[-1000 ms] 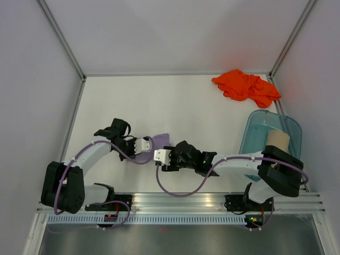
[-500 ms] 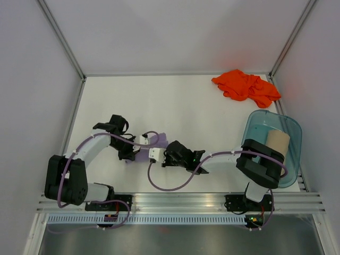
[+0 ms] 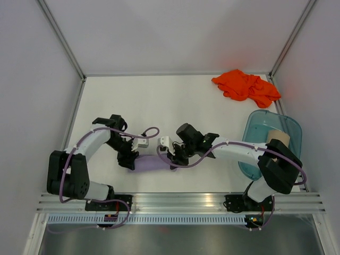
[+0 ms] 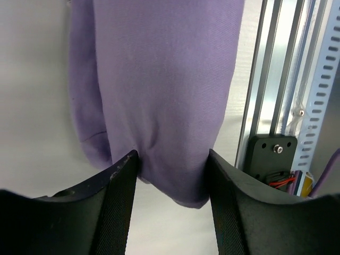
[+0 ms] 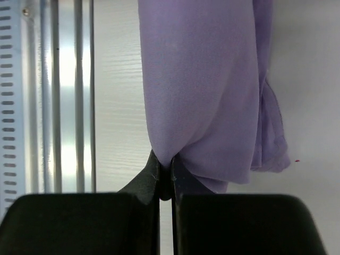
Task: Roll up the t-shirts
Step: Roll the tshirt
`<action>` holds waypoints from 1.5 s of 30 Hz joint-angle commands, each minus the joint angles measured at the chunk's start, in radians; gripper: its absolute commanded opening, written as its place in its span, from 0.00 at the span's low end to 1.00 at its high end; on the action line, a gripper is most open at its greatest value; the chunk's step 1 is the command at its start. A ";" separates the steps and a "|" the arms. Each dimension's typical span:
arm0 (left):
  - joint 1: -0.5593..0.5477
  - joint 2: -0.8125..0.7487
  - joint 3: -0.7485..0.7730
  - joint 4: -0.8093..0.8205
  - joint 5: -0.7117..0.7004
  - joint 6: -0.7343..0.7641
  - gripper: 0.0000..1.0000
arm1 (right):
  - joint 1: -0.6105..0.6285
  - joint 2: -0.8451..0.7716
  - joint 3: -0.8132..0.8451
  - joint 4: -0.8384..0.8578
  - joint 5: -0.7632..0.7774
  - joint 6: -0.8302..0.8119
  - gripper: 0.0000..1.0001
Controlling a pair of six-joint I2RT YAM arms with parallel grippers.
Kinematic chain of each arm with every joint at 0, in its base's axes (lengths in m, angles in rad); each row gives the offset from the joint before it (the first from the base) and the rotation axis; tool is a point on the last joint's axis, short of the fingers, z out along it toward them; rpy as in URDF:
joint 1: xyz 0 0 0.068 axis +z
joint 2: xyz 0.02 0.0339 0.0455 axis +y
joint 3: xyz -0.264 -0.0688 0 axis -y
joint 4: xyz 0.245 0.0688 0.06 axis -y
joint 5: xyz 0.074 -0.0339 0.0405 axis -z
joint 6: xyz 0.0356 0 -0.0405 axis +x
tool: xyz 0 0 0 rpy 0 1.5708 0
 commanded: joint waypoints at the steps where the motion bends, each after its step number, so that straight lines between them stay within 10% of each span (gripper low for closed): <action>1: 0.002 -0.053 -0.014 0.018 0.086 -0.115 0.60 | -0.015 -0.004 0.015 -0.024 -0.162 0.059 0.00; 8: 0.002 -0.141 -0.056 0.040 0.066 -0.143 0.58 | -0.064 0.002 0.020 -0.043 -0.253 0.082 0.00; 13: 0.002 -0.080 0.005 0.026 0.066 -0.187 0.03 | -0.087 0.001 0.043 -0.070 -0.332 0.082 0.00; 32: 0.008 -0.026 0.365 0.397 -0.075 -0.285 0.02 | -0.222 -0.042 0.281 -0.150 0.281 0.017 0.00; 45: -0.028 -0.167 0.092 0.287 0.012 -0.181 0.02 | -0.200 -0.056 0.074 -0.075 -0.026 0.175 0.00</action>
